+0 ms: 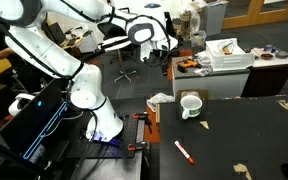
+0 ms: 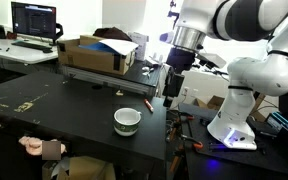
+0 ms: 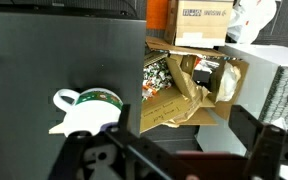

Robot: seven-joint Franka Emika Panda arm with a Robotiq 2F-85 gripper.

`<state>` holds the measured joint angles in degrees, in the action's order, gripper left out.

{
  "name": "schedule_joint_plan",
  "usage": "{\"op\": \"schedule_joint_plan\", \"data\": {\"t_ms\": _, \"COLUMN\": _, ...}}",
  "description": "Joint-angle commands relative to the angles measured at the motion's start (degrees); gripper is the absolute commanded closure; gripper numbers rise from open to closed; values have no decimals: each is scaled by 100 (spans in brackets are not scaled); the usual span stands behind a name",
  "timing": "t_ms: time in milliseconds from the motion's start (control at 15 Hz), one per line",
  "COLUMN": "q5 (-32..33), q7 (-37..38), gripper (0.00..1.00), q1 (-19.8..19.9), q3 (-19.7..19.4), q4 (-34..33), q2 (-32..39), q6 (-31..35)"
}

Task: Put the marker in the mug

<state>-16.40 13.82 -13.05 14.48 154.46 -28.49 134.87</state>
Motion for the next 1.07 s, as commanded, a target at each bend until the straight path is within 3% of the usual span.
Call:
{"op": "schedule_joint_plan", "data": {"t_ms": 0, "q5": 108, "q7": 196, "gripper": 0, "q1": 22, "q3": 20, "q4": 7, "q2": -21, "q6": 98}}
{"op": "schedule_joint_plan", "data": {"t_ms": 467, "q5": 99, "q7": 1131, "gripper": 0, "q1": 412, "q3": 18, "q4": 78, "q2": -318, "q6": 641}}
{"op": "schedule_joint_plan", "data": {"t_ms": 1000, "q5": 103, "q7": 2540, "gripper": 0, "q1": 1393, "q3": -99, "q4": 300, "q2": -683, "q6": 691}}
